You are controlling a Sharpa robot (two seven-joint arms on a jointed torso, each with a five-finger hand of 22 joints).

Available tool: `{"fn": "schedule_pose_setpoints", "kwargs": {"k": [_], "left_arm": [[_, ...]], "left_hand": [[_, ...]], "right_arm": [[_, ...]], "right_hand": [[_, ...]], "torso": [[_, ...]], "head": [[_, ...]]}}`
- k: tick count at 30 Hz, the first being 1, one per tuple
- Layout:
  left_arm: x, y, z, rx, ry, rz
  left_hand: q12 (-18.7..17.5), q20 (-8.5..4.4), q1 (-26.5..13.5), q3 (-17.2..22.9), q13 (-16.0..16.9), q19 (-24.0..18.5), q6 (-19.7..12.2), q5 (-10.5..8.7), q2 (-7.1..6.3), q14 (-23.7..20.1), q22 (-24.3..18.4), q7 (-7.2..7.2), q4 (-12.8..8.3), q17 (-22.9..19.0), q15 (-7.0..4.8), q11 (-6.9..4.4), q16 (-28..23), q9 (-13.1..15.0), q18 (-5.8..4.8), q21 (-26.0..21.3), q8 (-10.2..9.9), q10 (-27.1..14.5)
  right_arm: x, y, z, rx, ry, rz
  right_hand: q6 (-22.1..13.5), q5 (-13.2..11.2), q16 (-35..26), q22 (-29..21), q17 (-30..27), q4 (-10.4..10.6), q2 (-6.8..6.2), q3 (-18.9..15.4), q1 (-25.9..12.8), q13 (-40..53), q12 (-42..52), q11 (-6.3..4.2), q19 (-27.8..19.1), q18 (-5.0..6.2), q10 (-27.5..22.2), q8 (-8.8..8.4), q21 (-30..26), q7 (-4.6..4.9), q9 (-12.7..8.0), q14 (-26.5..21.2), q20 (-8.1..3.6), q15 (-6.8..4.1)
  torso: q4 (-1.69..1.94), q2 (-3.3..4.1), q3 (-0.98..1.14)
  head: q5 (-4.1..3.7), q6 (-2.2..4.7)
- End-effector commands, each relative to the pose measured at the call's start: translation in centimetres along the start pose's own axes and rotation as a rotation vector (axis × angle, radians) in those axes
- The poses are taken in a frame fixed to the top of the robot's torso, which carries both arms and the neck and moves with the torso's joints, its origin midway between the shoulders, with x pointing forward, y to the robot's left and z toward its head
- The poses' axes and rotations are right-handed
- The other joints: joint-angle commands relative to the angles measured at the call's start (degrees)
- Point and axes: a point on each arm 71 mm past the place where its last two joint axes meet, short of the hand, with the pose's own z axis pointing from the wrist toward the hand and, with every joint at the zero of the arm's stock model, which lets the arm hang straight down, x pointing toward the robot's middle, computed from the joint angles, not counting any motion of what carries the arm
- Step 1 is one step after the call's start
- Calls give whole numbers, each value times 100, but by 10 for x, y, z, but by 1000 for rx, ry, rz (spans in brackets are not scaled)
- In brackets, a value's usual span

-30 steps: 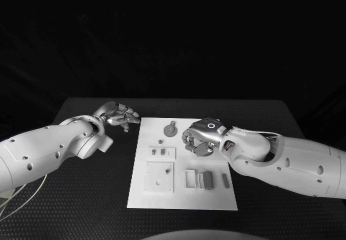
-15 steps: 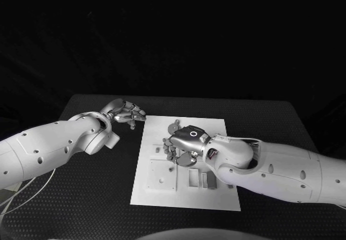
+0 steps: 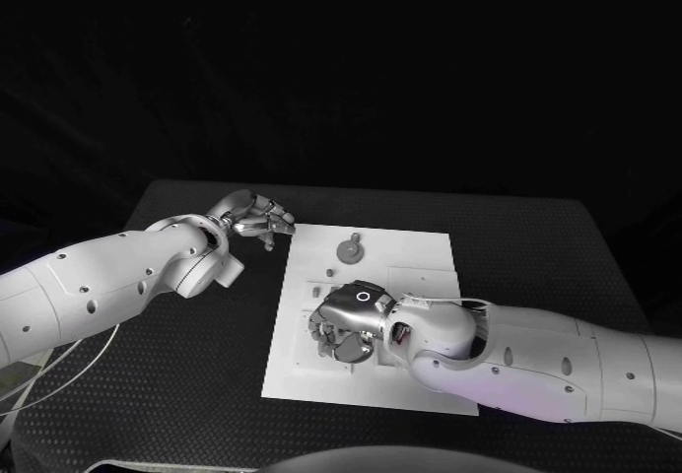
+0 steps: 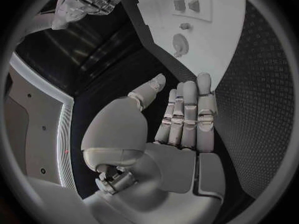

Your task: Assemble the parts on the task board

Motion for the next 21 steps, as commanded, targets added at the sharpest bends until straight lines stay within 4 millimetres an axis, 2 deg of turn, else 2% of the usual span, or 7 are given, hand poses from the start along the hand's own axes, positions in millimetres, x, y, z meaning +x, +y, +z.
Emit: {"fn": "schedule_pose_setpoints", "kwargs": {"k": [1, 16, 21], "left_arm": [[1, -2, 1, 10, 6, -2], [1, -2, 0, 8, 7, -2], [1, -2, 0, 8, 7, -2]], "left_hand": [[6, -10, 26, -1, 6, 45, 15, -33, -4, 55, 9, 39, -15, 7, 4, 12, -3, -9, 390, -27, 25, -45], [6, -10, 24, -1, 7, 46, 12, -33, -4, 55, 13, 39, -12, 9, 4, 13, -5, -11, 390, -31, 28, -45], [6, -10, 24, -2, 8, 47, 12, -33, -4, 55, 14, 39, -12, 9, 4, 13, -5, -12, 390, -33, 28, -46]], "right_arm": [[3, 1, 0, -17, 23, -7], [10, 1, 6, -17, 21, -53], [11, 0, 6, -15, 21, -69]], "right_hand": [[28, 35, 14, 112, -9, 5, 31, 25, 38, 7, 10, 7, 15, 517, 32, 17, 25, 14, 104, -8, -17, -25], [29, 35, 11, 112, -11, 0, 33, 24, 44, 19, 7, 5, 10, 517, 32, 16, 24, 12, 107, -11, -19, -27], [31, 35, 11, 112, -11, -2, 30, 24, 48, 22, 6, 4, 10, 517, 33, 16, 24, 11, 109, -11, -20, -28]], "torso": [[-5, -1, 8], [-11, 2, 13], [-10, -3, 7]], "head": [[37, -31], [93, -79], [99, -83]]}}
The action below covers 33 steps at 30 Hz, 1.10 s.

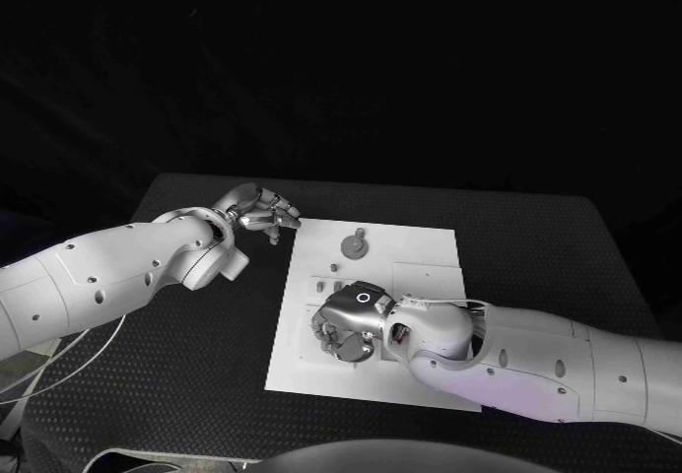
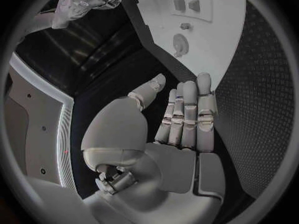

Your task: Assemble the parts on the task board

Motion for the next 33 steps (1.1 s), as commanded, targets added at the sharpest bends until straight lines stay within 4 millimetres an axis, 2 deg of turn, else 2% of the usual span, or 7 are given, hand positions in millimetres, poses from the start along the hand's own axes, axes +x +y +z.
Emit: {"fn": "schedule_pose_setpoints", "kwargs": {"k": [1, 16, 33], "left_arm": [[1, -2, 0, 9, 8, -2], [0, -1, 0, 7, 6, -2], [0, -1, 0, 6, 5, -2]], "left_hand": [[6, -10, 24, -2, 9, 47, 7, -33, -5, 55, 9, 44, -12, 5, 4, 13, -5, -7, 390, -33, 28, -46], [6, -10, 25, -1, 10, 48, 5, -33, -5, 55, 12, 45, -11, 7, 4, 13, -6, -9, 390, -37, 31, -47], [6, -10, 26, 0, 12, 50, 4, -33, -5, 55, 16, 44, -11, 9, 4, 13, -8, -11, 390, -42, 35, -48]], "right_arm": [[1, 0, 0, -7, 4, -39], [3, -6, 0, 14, 23, -56], [11, -2, 4, 6, 60, -39]], "right_hand": [[43, 34, 11, 112, -6, 6, 30, 32, 48, 11, 6, 3, 18, 512, 34, 20, 24, -2, 109, -2, -29, -23], [47, 34, 11, 113, -6, 6, 27, 33, 59, 23, 5, 1, 17, 512, 35, 20, 26, -4, 113, -3, -30, -26], [48, 34, 9, 113, -7, 7, 30, 31, 59, 35, 2, 0, 13, 512, 35, 18, 26, -3, 116, -5, -28, -27]], "torso": [[2, -4, -6], [-2, -3, -5], [1, -3, -6]], "head": [[6, -3], [11, -14], [7, -34]]}}
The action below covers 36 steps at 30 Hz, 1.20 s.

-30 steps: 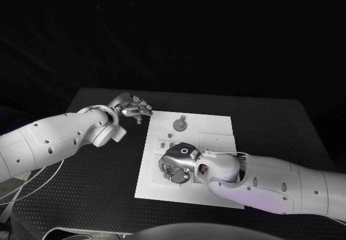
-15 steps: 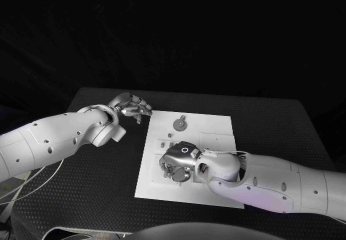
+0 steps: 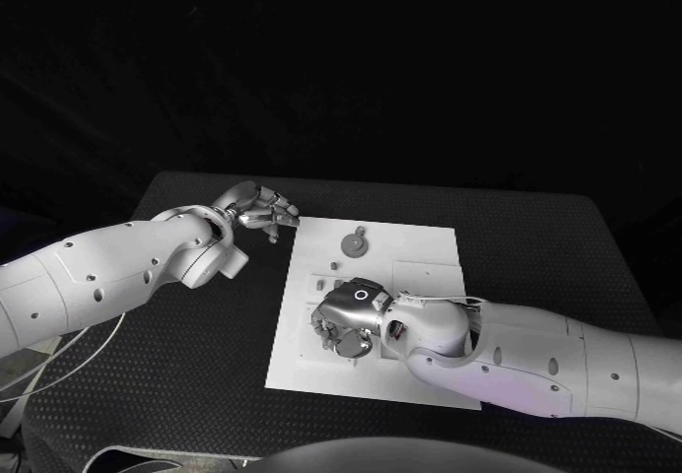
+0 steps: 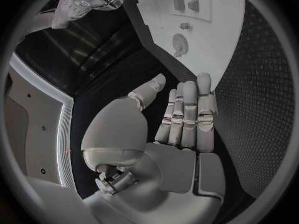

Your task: Assemble the parts on the task board

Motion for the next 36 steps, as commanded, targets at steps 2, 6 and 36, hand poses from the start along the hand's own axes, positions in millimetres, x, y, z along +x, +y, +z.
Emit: {"fn": "schedule_pose_setpoints", "kwargs": {"k": [2, 6, 36], "left_arm": [[1, -2, 0, 9, 7, -2], [1, -2, 0, 8, 7, -2], [0, -2, 0, 6, 7, -2]], "left_hand": [[6, 2, 26, 0, 9, 36, 0, -33, -5, 55, 8, 50, -11, 6, 4, -1, -8, -7, 391, -20, 36, -34], [6, 3, 26, 0, 9, 37, 0, -33, -5, 55, 9, 50, -10, 7, 4, 0, -8, -7, 391, -21, 37, -35], [5, 3, 28, 1, 12, 40, -3, -33, -5, 55, 16, 50, -10, 11, 4, 0, -10, -11, 391, -29, 42, -37]], "right_arm": [[10, 1, -1, 2, 58, -2], [10, 2, -1, -1, 58, 5], [14, 5, 1, -8, 66, 11]], "right_hand": [[39, 13, 9, 113, -8, -2, 15, 22, 30, -4, -17, 0, 13, 493, 35, 34, 26, 6, 110, -7, -29, -45], [39, 13, 8, 113, -8, -2, 16, 22, 30, -2, -18, 0, 11, 493, 34, 33, 25, 6, 111, -7, -29, -45], [38, 13, 3, 113, -10, -5, 21, 19, 34, 19, -25, 0, 2, 493, 31, 29, 24, 7, 116, -11, -26, -46]], "torso": [[0, 1, -2], [-1, -1, 1], [0, -1, 1]], "head": [[5, -11], [7, -16], [-10, -33]]}}
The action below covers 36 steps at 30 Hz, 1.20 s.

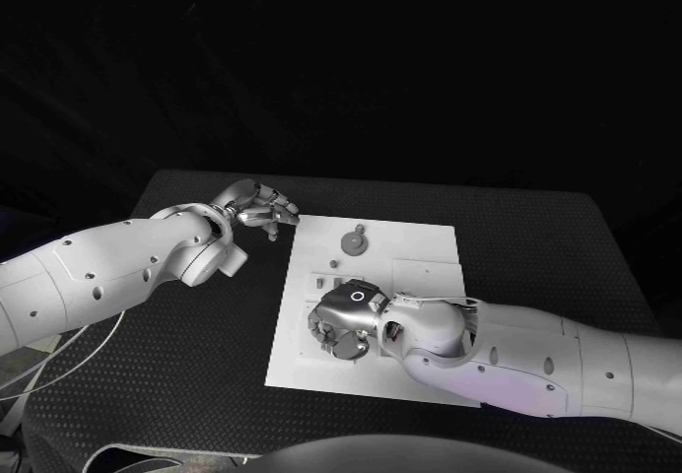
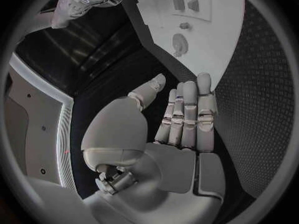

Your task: Assemble the parts on the task board

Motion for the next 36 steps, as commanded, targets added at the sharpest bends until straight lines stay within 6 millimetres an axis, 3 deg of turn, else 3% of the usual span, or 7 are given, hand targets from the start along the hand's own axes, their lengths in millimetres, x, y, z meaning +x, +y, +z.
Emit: {"fn": "schedule_pose_setpoints", "kwargs": {"k": [1, 13, 36], "left_arm": [[1, -2, 0, 7, 9, -2], [1, -2, 1, 6, 9, -2], [0, -1, 0, 3, 7, -1]], "left_hand": [[5, 1, 27, 0, 9, 41, 0, -34, -6, 35, 7, 53, -10, 8, -16, 3, -10, -6, 391, -29, 20, -39], [5, 1, 26, 0, 10, 42, -1, -34, -4, 35, 10, 53, -8, 9, -16, 3, -12, -8, 390, -32, 22, -41], [4, 2, 23, 0, 12, 44, -3, -34, -3, 34, 15, 53, -5, 12, -15, 4, -13, -10, 390, -39, 27, -43]], "right_arm": [[10, 0, -1, 3, 57, -7], [10, 4, -1, -8, 43, 3], [14, -10, -6, 36, 57, -8]], "right_hand": [[37, 18, 3, 111, -6, 3, 21, 27, 33, 1, -25, 0, 11, 489, 31, 20, 24, 8, 111, 10, -36, -41], [36, 18, 1, 111, -7, 3, 24, 27, 36, 9, -28, 0, 8, 489, 30, 18, 24, 8, 113, 9, -36, -41], [33, 18, -2, 111, -8, 5, 23, 21, 33, 25, -34, 1, 2, 489, 26, 13, 24, 11, 117, 7, -33, -40]], "torso": [[1, 1, 0], [-2, 0, 0], [-2, 1, 0]], "head": [[-5, -1], [-11, -7], [-21, 2]]}}
